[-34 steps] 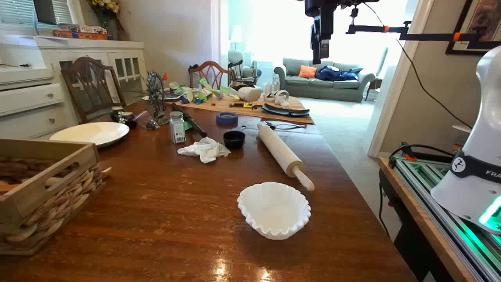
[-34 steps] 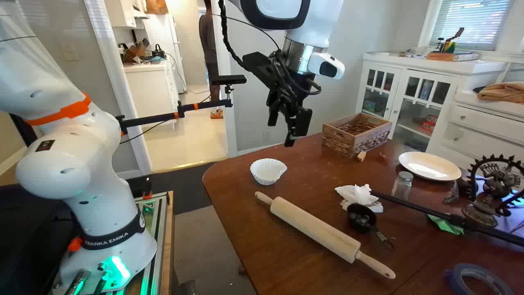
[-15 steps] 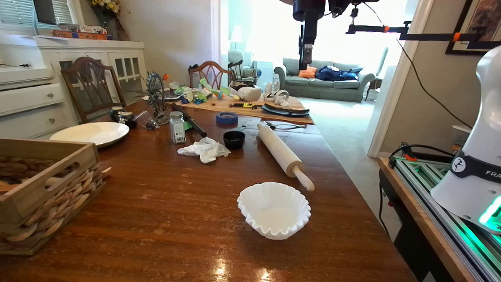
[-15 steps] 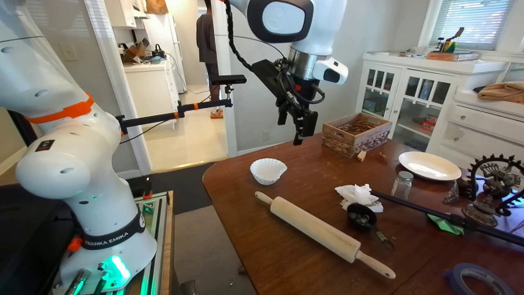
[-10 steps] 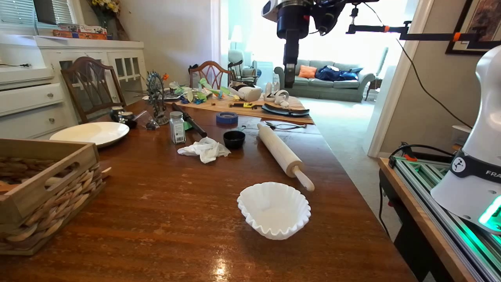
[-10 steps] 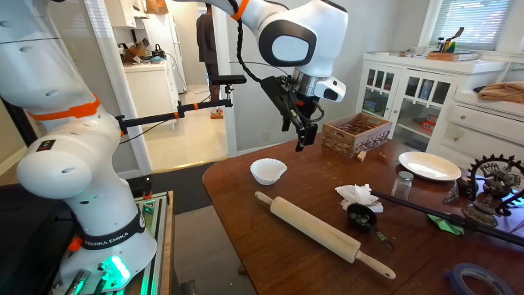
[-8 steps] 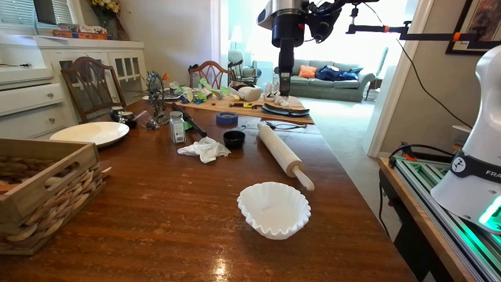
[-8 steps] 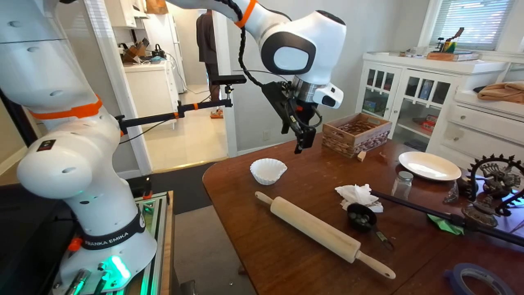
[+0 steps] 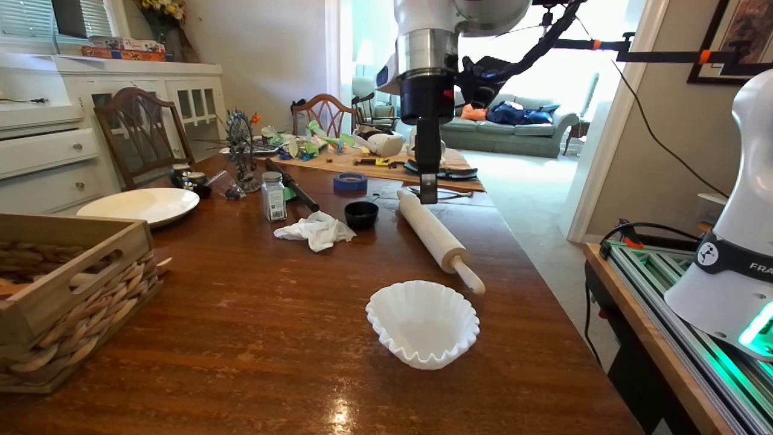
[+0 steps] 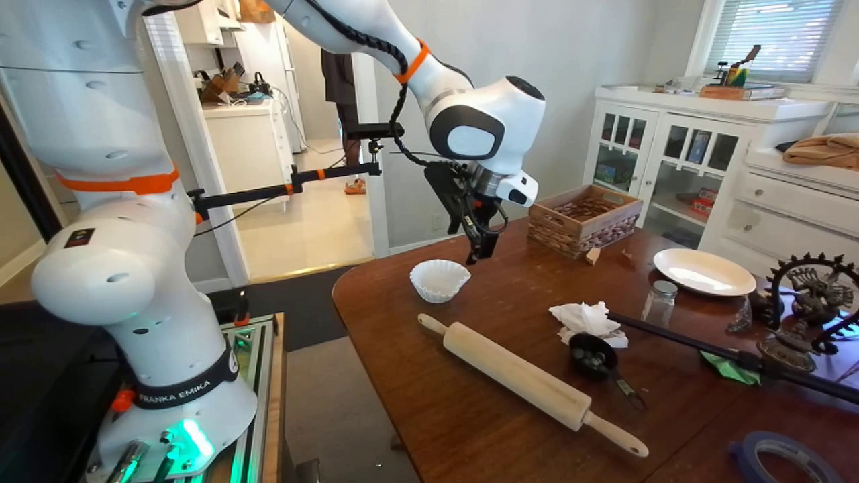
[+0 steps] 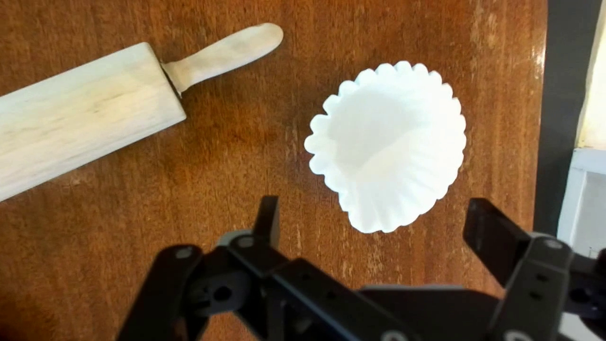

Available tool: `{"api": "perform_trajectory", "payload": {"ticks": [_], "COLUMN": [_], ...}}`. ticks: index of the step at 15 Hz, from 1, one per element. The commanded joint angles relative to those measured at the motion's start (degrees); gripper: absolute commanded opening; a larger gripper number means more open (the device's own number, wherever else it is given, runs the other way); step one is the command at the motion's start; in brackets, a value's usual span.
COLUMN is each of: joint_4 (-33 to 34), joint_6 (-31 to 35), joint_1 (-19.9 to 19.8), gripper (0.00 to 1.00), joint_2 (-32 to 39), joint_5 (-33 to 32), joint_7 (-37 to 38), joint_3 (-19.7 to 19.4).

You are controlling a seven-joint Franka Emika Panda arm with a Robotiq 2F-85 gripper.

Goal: Move the white object to the right

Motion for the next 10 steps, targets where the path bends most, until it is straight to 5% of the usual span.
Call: {"api": "perform_trajectory", "payload": {"ticks": [1, 6, 10], "joint_4": [-0.96, -1.95, -1.46], "joint_6": [4.66, 13.68, 12.45], "joint_1": [0.76, 0.74, 0.06], "gripper": [1.00, 1.00, 1.00], "joint_2": [2.82, 6.26, 6.24], "joint_5": [-1.66, -4.52, -3.79], "joint_7": [3.03, 4.05, 3.34], "joint_3": [1.37, 1.86, 2.25]}}
